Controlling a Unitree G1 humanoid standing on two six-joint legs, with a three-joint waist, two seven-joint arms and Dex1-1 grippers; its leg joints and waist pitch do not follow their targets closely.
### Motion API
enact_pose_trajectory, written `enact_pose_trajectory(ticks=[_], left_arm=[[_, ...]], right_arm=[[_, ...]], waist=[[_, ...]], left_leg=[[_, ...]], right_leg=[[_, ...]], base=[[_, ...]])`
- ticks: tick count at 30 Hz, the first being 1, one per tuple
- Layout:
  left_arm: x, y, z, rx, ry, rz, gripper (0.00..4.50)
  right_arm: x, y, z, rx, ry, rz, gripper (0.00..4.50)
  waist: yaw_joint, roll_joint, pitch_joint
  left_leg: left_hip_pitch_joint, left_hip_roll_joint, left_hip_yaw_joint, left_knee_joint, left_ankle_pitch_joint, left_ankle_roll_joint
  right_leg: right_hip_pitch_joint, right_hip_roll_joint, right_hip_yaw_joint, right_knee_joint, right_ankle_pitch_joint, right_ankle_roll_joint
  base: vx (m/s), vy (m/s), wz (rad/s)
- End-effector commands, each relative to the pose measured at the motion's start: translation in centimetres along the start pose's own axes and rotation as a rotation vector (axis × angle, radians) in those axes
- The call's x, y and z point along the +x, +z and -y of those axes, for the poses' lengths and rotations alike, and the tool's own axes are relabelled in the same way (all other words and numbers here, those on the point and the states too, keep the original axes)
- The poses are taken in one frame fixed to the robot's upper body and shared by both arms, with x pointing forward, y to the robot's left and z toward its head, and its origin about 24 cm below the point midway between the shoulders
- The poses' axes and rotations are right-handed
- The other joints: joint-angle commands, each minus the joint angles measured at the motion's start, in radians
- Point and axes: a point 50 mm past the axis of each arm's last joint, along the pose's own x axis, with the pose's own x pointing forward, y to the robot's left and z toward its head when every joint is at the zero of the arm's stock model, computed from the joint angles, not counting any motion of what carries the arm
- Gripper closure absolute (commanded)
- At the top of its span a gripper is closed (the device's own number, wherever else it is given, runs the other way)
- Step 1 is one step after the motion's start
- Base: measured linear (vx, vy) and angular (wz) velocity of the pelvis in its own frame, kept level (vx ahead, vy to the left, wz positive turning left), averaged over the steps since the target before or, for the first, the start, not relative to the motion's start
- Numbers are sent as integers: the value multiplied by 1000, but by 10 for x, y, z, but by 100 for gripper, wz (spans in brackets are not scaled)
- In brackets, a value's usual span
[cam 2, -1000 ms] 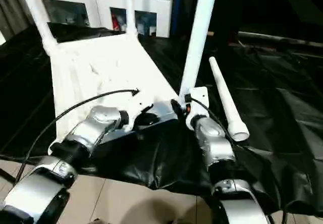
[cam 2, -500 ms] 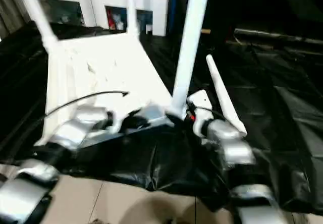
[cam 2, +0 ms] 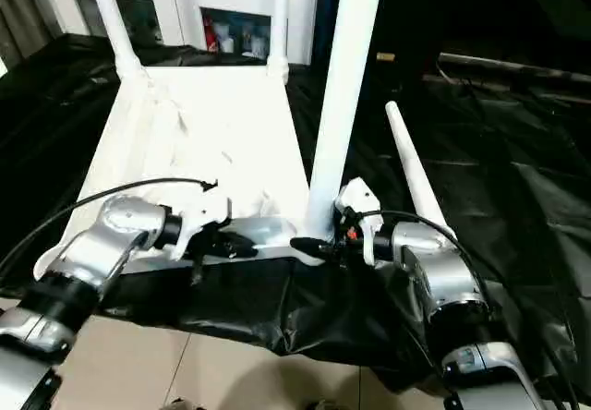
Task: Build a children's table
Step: Rotate leg to tighten
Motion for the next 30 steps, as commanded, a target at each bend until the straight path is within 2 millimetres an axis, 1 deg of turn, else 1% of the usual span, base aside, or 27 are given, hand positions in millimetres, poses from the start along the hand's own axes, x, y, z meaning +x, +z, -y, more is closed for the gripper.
enact_pose_trajectory(ticks=[1, 2, 5, 6, 7, 8, 9, 10, 11, 12, 13, 14, 15, 16, 17, 18, 19, 20, 21, 22, 24, 25, 29, 30], left_arm=[[6, 6, 5, 26, -48, 19, 450], [6, 6, 5, 25, -47, 21, 450], [8, 7, 4, 20, -31, 33, 450], [11, 9, 0, 5, 21, 44, 450], [11, 9, 0, 5, 21, 44, 450], [14, 11, -4, -6, 67, 49, 450], [15, 12, -5, -9, 79, 50, 450], [18, 13, -8, -17, 114, 51, 450], [25, 17, -15, -36, 201, 48, 450], [26, 18, -17, -40, 217, 48, 450], [35, 24, -23, -65, 299, 50, 450], [40, 27, -26, -77, 333, 55, 450], [45, 31, -28, -93, 369, 59, 450], [48, 33, -29, -102, 388, 61, 450], [54, 38, -30, -116, 413, 70, 450], [60, 42, -30, -122, 424, 77, 450], [67, 46, -29, -123, 425, 84, 450], [73, 51, -26, -117, 409, 92, 450], [75, 52, -25, -113, 400, 95, 450], [78, 55, -24, -104, 390, 100, 450], [78, 56, -24, -100, 380, 104, 450], [78, 55, -24, -94, 375, 104, 450], [71, 50, -24, -72, 344, 102, 450], [68, 48, -24, -59, 329, 101, 450]], right_arm=[[2, 2, -4, -2, 34, 4, 168], [3, 1, -4, -1, 35, 5, 168], [4, -1, -5, 3, 24, 5, 174], [8, -4, -3, 25, -46, 15, 175], [8, -4, -3, 25, -46, 15, 175], [10, -8, 0, 44, -122, 14, 176], [11, -9, 1, 50, -144, 14, 176], [13, -11, 3, 66, -200, 15, 176], [19, -16, 8, 127, -348, 30, 176], [20, -17, 9, 143, -375, 36, 176], [27, -21, 13, 231, -512, 58, 177], [31, -23, 14, 272, -569, 67, 177], [35, -24, 14, 311, -611, 77, 177], [38, -24, 14, 333, -632, 83, 177], [44, -24, 14, 360, -671, 80, 177], [51, -23, 13, 369, -689, 74, 177], [58, -20, 10, 358, -686, 73, 177], [66, -16, 6, 322, -661, 70, 177], [70, -13, 4, 302, -645, 70, 177], [74, -9, 1, 283, -617, 87, 142], [76, -6, 1, 273, -600, 102, 108], [76, -4, 1, 261, -584, 112, 105], [70, 2, 4, 191, -540, 126, 63], [66, 4, 5, 164, -505, 123, 63]], waist=[[2, -3, -70], [2, -5, -69], [1, -5, -70], [2, -5, -71], [0, -6, -69], [-1, -6, -69], [-2, -7, -68], [-4, -7, -67], [-6, -9, -65], [-6, -9, -64], [-11, -9, -64], [-9, -3, -63], [-10, -4, -65], [-9, -8, -65], [-9, -3, -65], [-10, -4, -67], [-9, -1, -67], [-9, 0, -68], [-8, -2, -69], [-7, -2, -71], [-6, -2, -72], [-6, -2, -71], [-6, -3, -69], [-5, -5, -70]], left_leg=[[8, 19, 1, -68, -175, 63], [8, 19, 2, -68, -177, 63], [7, 18, 1, -67, -171, 61], [7, 18, 1, -67, -166, 61], [8, 17, 2, -67, -166, 58], [7, 17, 1, -67, -166, 54], [8, 15, 1, -68, -173, 50], [9, 14, 0, -69, -196, 37], [8, 13, 1, -69, -205, 34], [14, 10, 0, -70, -227, 18], [10, 8, 0, -71, -223, 8], [15, 9, -2, -71, -233, 0], [17, 7, -2, -69, -238, -3], [13, 5, -3, -69, -245, 3], [15, 5, -3, -69, -249, 6], [13, 5, -4, -69, -245, 8], [9, 4, -5, -70, -233, 10], [10, 5, -4, -70, -233, 11], [8, 5, -5, -70, -228, 14], [5, 5, -4, -70, -220, 21], [3, 5, -4, -69, -205, 32], [4, 6, -3, -69, -209, 37], [6, 7, -4, -70, -235, 43], [6, 7, -5, -71, -234, 45]], right_leg=[[68, -49, 32, -62, -187, -238], [68, -49, 32, -63, -193, -236], [69, -50, 33, -63, -197, -230], [69, -49, 33, -62, -193, -230], [66, -49, 33, -64, -195, -228], [65, -49, 34, -63, -201, -226], [65, -48, 32, -66, -217, -222], [64, -49, 33, -72, -277, -202], [61, -49, 33, -76, -304, -192], [58, -48, 32, -83, -363, -172], [58, -48, 32, -86, -392, -154], [54, -49, 32, -89, -412, -149], [54, -49, 31, -91, -427, -143], [56, -48, 29, -96, -455, -125], [51, -47, 29, -99, -451, -124], [55, -47, 28, -96, -441, -124], [55, -46, 27, -95, -416, -126], [55, -46, 28, -94, -403, -128], [58, -45, 27, -91, -372, -136], [61, -45, 28, -87, -339, -145], [64, -45, 28, -81, -291, -163], [64, -45, 28, -82, -286, -169], [63, -48, 27, -87, -335, -167], [65, -48, 26, -86, -337, -166]], base=[[0, 0, 0], [0, 0, 0], [0, 0, 0], [0, 0, 0], [0, 0, 0], [0, 0, 0], [0, 0, 0], [0, 0, 0], [0, 0, 0], [0, 0, 0], [0, 0, 0], [-54, -8, 0], [0, 0, 0], [0, 0, 0], [0, 0, 0], [0, 0, 0], [0, 0, 0], [0, 0, 0], [0, 0, 0], [0, 0, 0], [0, 0, 0], [0, 0, 0], [0, 0, 0], [0, 0, 0]])
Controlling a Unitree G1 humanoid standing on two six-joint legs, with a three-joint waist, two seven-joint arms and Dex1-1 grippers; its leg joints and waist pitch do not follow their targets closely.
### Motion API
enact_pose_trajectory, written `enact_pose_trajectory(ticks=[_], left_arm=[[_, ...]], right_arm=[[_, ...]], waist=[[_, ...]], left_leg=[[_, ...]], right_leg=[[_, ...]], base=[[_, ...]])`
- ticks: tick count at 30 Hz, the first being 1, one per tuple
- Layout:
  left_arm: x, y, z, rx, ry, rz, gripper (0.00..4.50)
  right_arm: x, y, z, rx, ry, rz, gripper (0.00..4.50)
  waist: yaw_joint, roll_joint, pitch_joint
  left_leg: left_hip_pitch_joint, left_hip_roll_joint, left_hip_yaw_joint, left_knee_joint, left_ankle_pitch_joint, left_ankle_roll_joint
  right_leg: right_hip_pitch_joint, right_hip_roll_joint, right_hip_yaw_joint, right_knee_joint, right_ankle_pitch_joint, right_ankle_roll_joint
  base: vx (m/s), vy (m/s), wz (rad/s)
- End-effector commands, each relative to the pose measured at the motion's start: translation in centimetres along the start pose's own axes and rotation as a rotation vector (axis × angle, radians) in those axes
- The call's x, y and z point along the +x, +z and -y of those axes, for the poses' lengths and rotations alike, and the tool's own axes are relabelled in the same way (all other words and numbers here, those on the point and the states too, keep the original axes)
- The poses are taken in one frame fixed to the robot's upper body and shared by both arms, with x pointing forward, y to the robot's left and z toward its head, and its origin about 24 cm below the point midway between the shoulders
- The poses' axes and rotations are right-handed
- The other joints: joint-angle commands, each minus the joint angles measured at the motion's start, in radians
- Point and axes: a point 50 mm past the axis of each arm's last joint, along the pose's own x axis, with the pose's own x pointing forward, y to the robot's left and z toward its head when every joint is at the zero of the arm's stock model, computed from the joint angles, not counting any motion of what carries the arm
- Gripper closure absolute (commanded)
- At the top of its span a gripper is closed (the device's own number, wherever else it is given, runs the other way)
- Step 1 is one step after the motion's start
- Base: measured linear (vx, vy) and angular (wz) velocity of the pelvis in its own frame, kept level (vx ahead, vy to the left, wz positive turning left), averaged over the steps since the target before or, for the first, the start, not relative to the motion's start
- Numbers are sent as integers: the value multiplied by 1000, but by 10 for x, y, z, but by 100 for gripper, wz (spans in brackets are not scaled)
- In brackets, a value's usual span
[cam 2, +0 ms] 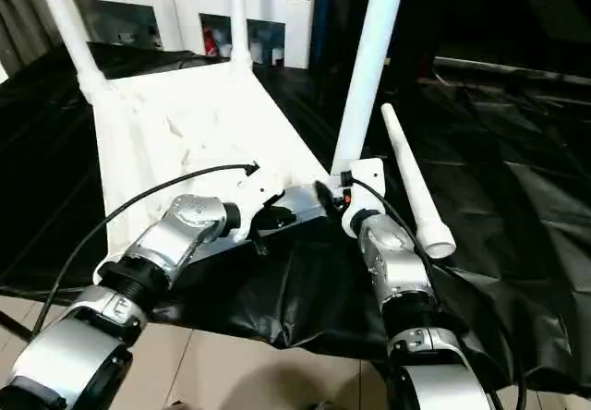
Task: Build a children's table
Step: Rotate leg to tighten
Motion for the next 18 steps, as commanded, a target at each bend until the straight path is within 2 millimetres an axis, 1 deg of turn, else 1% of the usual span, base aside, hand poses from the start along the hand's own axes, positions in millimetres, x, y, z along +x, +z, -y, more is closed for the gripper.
enact_pose_trajectory(ticks=[1, 3, 4, 6, 7, 9, 10, 11, 12, 13, 15, 16, 18], left_arm=[[-1, 14, 2, 55, -49, 75, 450], [-5, 11, 1, 63, -77, 73, 450], [-8, 9, 1, 69, -96, 68, 450], [-19, 3, 1, 99, -171, 69, 450], [-20, 2, 1, 99, -180, 68, 450], [-27, -2, 2, 109, -234, 71, 450], [-31, -4, 2, 112, -263, 67, 450], [-31, -4, 2, 112, -263, 67, 450], [-40, -8, 3, 120, -317, 56, 450], [-43, -10, 3, 123, -337, 50, 450], [-50, -15, 3, 131, -363, 28, 450], [-52, -16, 2, 133, -368, 20, 450], [-55, -19, 2, 132, -370, 14, 450]], right_arm=[[2, -2, -32, -73, 294, -25, 63], [-3, 0, -27, -104, 357, -31, 63], [-7, 1, -24, -125, 395, -37, 63], [-19, 5, -15, -176, 504, -56, 63], [-20, 5, -14, -180, 517, -59, 63], [-29, 7, -8, -198, 580, -79, 63], [-33, 8, -5, -206, 612, -92, 63], [-33, 8, -5, -206, 612, -92, 63], [-40, 11, 2, -219, 650, -108, 63], [-42, 12, 4, -223, 661, -112, 63], [-45, 13, 8, -234, 680, -123, 63], [-46, 13, 9, -238, 688, -133, 63], [-47, 13, 10, -244, 697, -145, 63]], waist=[[1, -9, -66], [3, -9, -66], [3, -11, -67], [4, -10, -67], [4, -9, -67], [2, -8, -68], [3, -7, -67], [3, -7, -67], [5, -7, -67], [7, -7, -67], [9, -4, -68], [8, -5, -69], [12, -3, -69]], left_leg=[[1, 8, -1, -72, -231, 51], [1, 9, -1, -71, -228, 58], [-1, 10, -1, -70, -217, 68], [-2, 12, -1, -69, -200, 78], [-3, 14, -1, -69, -196, 83], [-2, 14, -1, -69, -196, 84], [2, 16, 0, -69, -197, 84], [1, 17, 0, -69, -197, 84], [2, 18, 0, -69, -195, 82], [3, 18, 0, -69, -190, 81], [3, 21, 2, -68, -181, 83], [3, 22, 2, -68, -177, 82], [6, 21, 4, -67, -175, 81]], right_leg=[[64, -48, 27, -89, -332, -170], [65, -48, 28, -88, -322, -170], [67, -48, 28, -85, -306, -178], [69, -49, 29, -82, -276, -188], [69, -50, 29, -79, -267, -196], [68, -48, 29, -78, -261, -202], [65, -48, 29, -77, -250, -215], [65, -48, 29, -76, -247, -218], [66, -49, 30, -74, -239, -224], [68, -48, 30, -74, -236, -225], [65, -48, 30, -67, -195, -242], [65, -47, 30, -65, -187, -245], [63, -47, 31, -65, -177, -252]], base=[[0, 0, 0], [0, 0, 0], [0, 0, 0], [0, 0, 0], [0, 0, 0], [0, 0, 0], [0, 0, 0], [0, 0, 0], [0, 0, 0], [0, 0, 0], [0, 0, 0], [0, 0, 0], [0, 0, 0]])
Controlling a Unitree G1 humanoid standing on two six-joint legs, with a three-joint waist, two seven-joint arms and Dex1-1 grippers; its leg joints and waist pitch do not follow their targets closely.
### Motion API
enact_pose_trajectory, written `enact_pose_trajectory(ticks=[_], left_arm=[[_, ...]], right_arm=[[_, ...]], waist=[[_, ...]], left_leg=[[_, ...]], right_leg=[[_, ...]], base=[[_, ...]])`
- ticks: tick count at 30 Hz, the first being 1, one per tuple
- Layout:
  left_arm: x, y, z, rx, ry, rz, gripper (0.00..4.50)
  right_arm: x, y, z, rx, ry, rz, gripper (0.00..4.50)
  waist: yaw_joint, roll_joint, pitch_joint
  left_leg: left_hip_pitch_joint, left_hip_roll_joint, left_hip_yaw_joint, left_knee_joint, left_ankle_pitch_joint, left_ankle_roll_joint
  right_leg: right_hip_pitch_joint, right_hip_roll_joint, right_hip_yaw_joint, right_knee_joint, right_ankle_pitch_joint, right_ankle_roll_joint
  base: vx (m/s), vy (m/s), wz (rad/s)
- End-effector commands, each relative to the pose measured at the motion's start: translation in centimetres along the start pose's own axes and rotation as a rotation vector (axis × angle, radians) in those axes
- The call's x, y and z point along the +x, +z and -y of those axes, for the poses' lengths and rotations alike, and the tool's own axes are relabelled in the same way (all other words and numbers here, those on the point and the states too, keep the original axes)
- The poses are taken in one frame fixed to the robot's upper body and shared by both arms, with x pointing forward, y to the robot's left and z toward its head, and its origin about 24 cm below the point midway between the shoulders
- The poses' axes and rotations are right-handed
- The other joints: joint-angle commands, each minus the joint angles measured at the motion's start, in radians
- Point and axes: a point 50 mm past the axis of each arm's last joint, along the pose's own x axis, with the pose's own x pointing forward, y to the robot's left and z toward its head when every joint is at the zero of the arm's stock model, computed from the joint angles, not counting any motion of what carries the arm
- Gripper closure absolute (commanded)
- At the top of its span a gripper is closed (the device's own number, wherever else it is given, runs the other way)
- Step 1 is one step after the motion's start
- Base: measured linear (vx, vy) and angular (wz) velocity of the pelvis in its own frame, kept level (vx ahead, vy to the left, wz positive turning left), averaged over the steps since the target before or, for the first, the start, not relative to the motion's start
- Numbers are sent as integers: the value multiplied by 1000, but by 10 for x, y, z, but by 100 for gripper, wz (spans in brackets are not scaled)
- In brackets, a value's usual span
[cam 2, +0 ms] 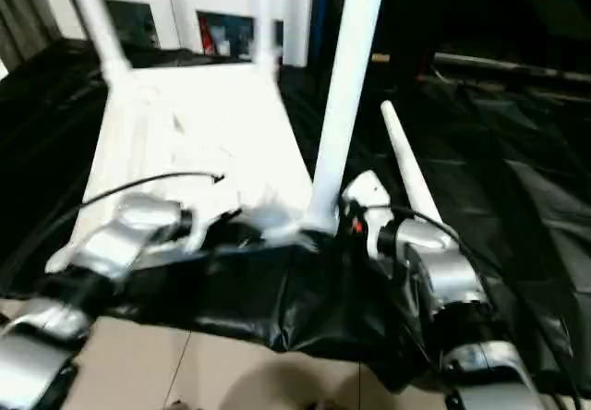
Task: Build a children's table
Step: Rotate leg to tighten
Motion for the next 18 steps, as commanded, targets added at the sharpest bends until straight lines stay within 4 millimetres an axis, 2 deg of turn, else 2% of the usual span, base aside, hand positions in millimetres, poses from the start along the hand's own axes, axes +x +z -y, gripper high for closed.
enact_pose_trajectory(ticks=[1, 4, 10, 11, 13, 16, 18], left_arm=[[3, 6, 4, 36, -42, 21, 450], [2, 6, 4, 36, -37, 20, 450], [-1, 5, 3, 32, -21, 22, 450], [0, 6, 3, 30, -19, 24, 450], [0, 6, 2, 27, -11, 29, 450], [4, 8, -2, -3, 53, 49, 450], [11, 10, -8, -21, 137, 41, 450]], right_arm=[[-3, 2, 0, -7, 14, -10, 94], [-1, 2, 0, -3, 21, -12, 97], [2, 1, -5, 0, 53, -15, 146], [2, 0, -6, 3, 54, -12, 166], [2, -1, -7, 8, 52, -9, 170], [5, -7, -8, 45, -17, 2, 174], [10, -15, -2, 82, -152, -5, 175]], waist=[[1, -5, -68], [1, -6, -69], [1, -6, -69], [1, -6, -69], [1, -6, -69], [1, -7, -69], [-3, -7, -65]], left_leg=[[7, 19, 2, -67, -175, 77], [7, 18, 1, -67, -179, 68], [7, 18, 2, -66, -170, 68], [7, 18, 2, -66, -170, 68], [7, 17, 2, -66, -169, 68], [8, 17, 2, -66, -173, 64], [7, 14, 1, -68, -194, 50]], right_leg=[[68, -48, 30, -64, -183, -245], [68, -49, 31, -65, -202, -235], [68, -48, 31, -65, -203, -229], [68, -48, 31, -65, -203, -229], [68, -48, 32, -65, -197, -229], [68, -49, 32, -67, -212, -225], [65, -48, 31, -73, -262, -209]], base=[[0, 0, 0], [0, 0, 0], [0, 0, 0], [0, 0, 0], [0, 0, 0], [0, 0, 0], [0, 0, 0]])
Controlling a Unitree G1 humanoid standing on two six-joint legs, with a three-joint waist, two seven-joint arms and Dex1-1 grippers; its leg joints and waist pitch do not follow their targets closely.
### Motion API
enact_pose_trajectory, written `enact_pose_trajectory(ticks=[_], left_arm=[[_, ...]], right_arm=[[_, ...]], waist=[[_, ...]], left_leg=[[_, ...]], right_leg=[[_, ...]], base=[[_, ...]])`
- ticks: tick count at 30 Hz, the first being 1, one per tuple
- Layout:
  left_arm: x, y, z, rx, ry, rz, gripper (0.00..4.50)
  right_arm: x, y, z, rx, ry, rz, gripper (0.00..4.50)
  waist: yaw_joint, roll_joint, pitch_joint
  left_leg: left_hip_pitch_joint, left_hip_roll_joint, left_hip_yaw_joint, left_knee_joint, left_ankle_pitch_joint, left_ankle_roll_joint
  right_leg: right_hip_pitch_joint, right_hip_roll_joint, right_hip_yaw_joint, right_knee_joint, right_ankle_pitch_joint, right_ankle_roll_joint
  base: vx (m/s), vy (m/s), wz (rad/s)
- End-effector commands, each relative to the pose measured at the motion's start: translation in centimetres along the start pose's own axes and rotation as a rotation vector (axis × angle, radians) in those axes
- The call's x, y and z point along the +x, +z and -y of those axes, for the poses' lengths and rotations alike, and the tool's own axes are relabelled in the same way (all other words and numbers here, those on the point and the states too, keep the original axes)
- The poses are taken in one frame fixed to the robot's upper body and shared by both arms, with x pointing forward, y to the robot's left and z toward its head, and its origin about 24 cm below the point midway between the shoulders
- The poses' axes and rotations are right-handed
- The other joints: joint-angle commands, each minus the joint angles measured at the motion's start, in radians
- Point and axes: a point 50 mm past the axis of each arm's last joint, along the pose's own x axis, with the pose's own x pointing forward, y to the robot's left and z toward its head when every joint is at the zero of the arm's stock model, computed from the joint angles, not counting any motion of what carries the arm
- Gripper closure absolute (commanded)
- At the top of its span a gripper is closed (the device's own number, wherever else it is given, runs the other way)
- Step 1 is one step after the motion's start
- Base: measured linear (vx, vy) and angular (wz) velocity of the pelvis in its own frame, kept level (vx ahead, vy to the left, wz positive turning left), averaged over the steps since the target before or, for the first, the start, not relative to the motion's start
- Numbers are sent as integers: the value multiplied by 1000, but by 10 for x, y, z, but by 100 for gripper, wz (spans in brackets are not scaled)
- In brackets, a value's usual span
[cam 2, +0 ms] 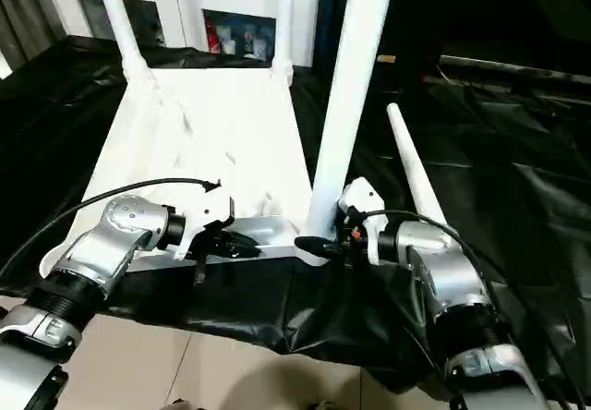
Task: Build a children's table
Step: Rotate leg to tighten
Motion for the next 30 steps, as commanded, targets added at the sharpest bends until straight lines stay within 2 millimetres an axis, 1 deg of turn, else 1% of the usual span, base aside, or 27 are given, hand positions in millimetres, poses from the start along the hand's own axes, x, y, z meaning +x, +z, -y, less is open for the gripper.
enact_pose_trajectory(ticks=[1, 2, 4, 5, 6, 7, 8, 9, 10, 11, 12, 13, 14, 15, 16, 17, 18, 20, 21, 23, 24, 25, 26, 27, 28, 29, 30], left_arm=[[8, 11, -8, -2, 105, 28, 450], [15, 13, -13, -20, 168, 23, 450], [25, 18, -18, -49, 255, 21, 450], [32, 23, -20, -76, 304, 29, 450], [38, 26, -21, -99, 337, 35, 450], [38, 26, -21, -99, 337, 35, 450], [47, 32, -22, -129, 382, 45, 450], [55, 38, -20, -148, 406, 51, 450], [68, 45, -15, -155, 403, 57, 450], [71, 47, -14, -154, 400, 58, 450], [78, 51, -9, -124, 372, 52, 450], [80, 52, -8, -119, 366, 51, 450], [80, 52, -7, -118, 364, 51, 450], [81, 51, -7, -114, 356, 50, 450], [81, 51, -6, -112, 352, 50, 450], [80, 50, -6, -105, 351, 46, 450], [80, 50, -7, -93, 348, 47, 450], [79, 49, -8, -92, 351, 46, 450], [78, 50, -10, -80, 360, 51, 450], [76, 51, -14, -74, 395, 54, 450], [75, 54, -19, -71, 434, 73, 450], [73, 58, -24, -69, 477, 92, 450], [71, 64, -30, -71, 547, 119, 450], [69, 69, -35, -79, 601, 145, 450], [67, 71, -37, -85, 631, 159, 422], [65, 77, -41, -113, 670, 200, 406], [64, 80, -44, -124, 691, 218, 395]], right_arm=[[7, -11, 0, 45, -92, -25, 176], [12, -14, 4, 89, -195, -11, 176], [19, -18, 8, 161, -338, 8, 177], [24, -20, 9, 204, -398, 18, 177], [28, -21, 9, 236, -437, 23, 177], [28, -21, 9, 236, -437, 23, 177], [34, -22, 8, 271, -501, 21, 177], [41, -23, 7, 306, -550, 13, 177], [53, -22, 3, 307, -579, -10, 177], [55, -21, 1, 300, -580, -14, 177], [63, -15, -3, 305, -553, 23, 122], [65, -14, -3, 312, -555, 35, 122], [65, -13, -3, 314, -555, 39, 108], [66, -12, -3, 311, -549, 48, 105], [66, -11, -3, 306, -544, 51, 105], [65, -10, -3, 300, -547, 57, 90], [63, -7, -1, 275, -564, 66, 75], [60, -5, 2, 241, -595, 80, 75], [55, -3, 6, 223, -628, 95, 75], [47, -1, 11, 205, -700, 124, 75], [40, 0, 15, 206, -752, 148, 75], [33, 0, 19, 215, -798, 169, 75], [27, -1, 21, 227, -841, 186, 75], [22, -2, 23, 234, -869, 198, 75], [20, -3, 23, 237, -881, 202, 66], [19, -4, 23, 234, -892, 208, 64], [18, -5, 22, 235, -895, 213, 64]], waist=[[-2, -8, -63], [-2, -8, -64], [-8, -7, -61], [-6, -2, -62], [-9, -5, -61], [-7, -6, -63], [-6, 3, -63], [-8, 0, -63], [-10, -3, -63], [-9, -4, -64], [-5, 8, -64], [-8, 3, -65], [-7, 2, -66], [-5, 7, -68], [-6, 10, -68], [-6, 10, -68], [-7, 8, -70], [-8, 9, -70], [-8, 5, -69], [-7, 4, -69], [-8, 3, -69], [-9, 3, -67], [-10, 4, -68], [-12, 1, -73], [-13, 1, -75], [-15, -1, -76], [-15, 11, -83]], left_leg=[[9, 12, 0, -70, -223, 39], [8, 12, -2, -71, -227, 34], [12, 10, -2, -73, -248, 16], [14, 8, -5, -72, -254, 11], [13, 6, -2, -71, -255, 13], [16, 6, -5, -70, -259, 12], [13, 4, -5, -71, -253, 13], [12, 5, -3, -70, -252, 15], [12, 2, -4, -70, -253, 15], [11, 2, -5, -70, -250, 14], [10, 2, -7, -71, -248, 20], [9, 3, -6, -71, -254, 31], [7, 3, -6, -72, -251, 34], [7, 5, -8, -75, -242, 40], [8, 7, -8, -77, -236, 42], [8, 7, -8, -77, -236, 42], [4, 10, -10, -78, -218, 42], [5, 9, -9, -78, -221, 44], [7, 8, -7, -77, -226, 46], [8, 7, -6, -77, -230, 43], [9, 8, -7, -78, -231, 43], [7, 5, -6, -78, -233, 46], [8, 5, -6, -78, -235, 41], [2, 4, -10, -78, -221, 42], [-2, 3, -11, -77, -202, 46], [-6, 2, -10, -74, -181, 51], [-8, 0, -10, -67, -125, 65]], right_leg=[[61, -49, 29, -83, -331, -189], [63, -50, 28, -84, -355, -178], [53, -47, 27, -94, -425, -150], [54, -49, 26, -96, -451, -138], [51, -46, 27, -101, -462, -131], [51, -47, 24, -102, -476, -126], [54, -47, 25, -102, -470, -124], [51, -46, 26, -104, -461, -124], [52, -44, 22, -105, -472, -118], [52, -45, 22, -104, -471, -116], [53, -47, 22, -104, -462, -117], [55, -46, 22, -106, -443, -118], [57, -45, 21, -104, -430, -120], [59, -46, 20, -101, -403, -128], [60, -46, 20, -100, -372, -142], [60, -46, 20, -100, -372, -142], [67, -47, 20, -92, -312, -163], [67, -49, 20, -91, -298, -175], [65, -50, 21, -95, -311, -174], [65, -50, 22, -98, -330, -164], [65, -49, 22, -96, -326, -165], [64, -48, 21, -99, -337, -158], [66, -47, 21, -100, -348, -145], [73, -48, 19, -94, -332, -134], [76, -50, 20, -92, -310, -140], [78, -50, 20, -88, -280, -146], [81, -49, 22, -77, -186, -170]], base=[[0, 0, 0], [0, 0, 0], [0, 0, 0], [0, 0, 0], [0, 0, 0], [0, 0, 0], [0, 0, 0], [0, 0, 0], [0, 0, 0], [0, 0, 0], [0, 0, 0], [0, 0, 0], [0, 0, 0], [0, 0, 0], [0, 0, 0], [0, 0, 0], [0, 0, 0], [0, 0, 0], [0, 0, 0], [0, 0, 0], [0, 0, 0], [0, 0, 0], [0, 0, 0], [0, 0, 0], [0, 0, 0], [0, 0, 0], [0, 0, 0]])
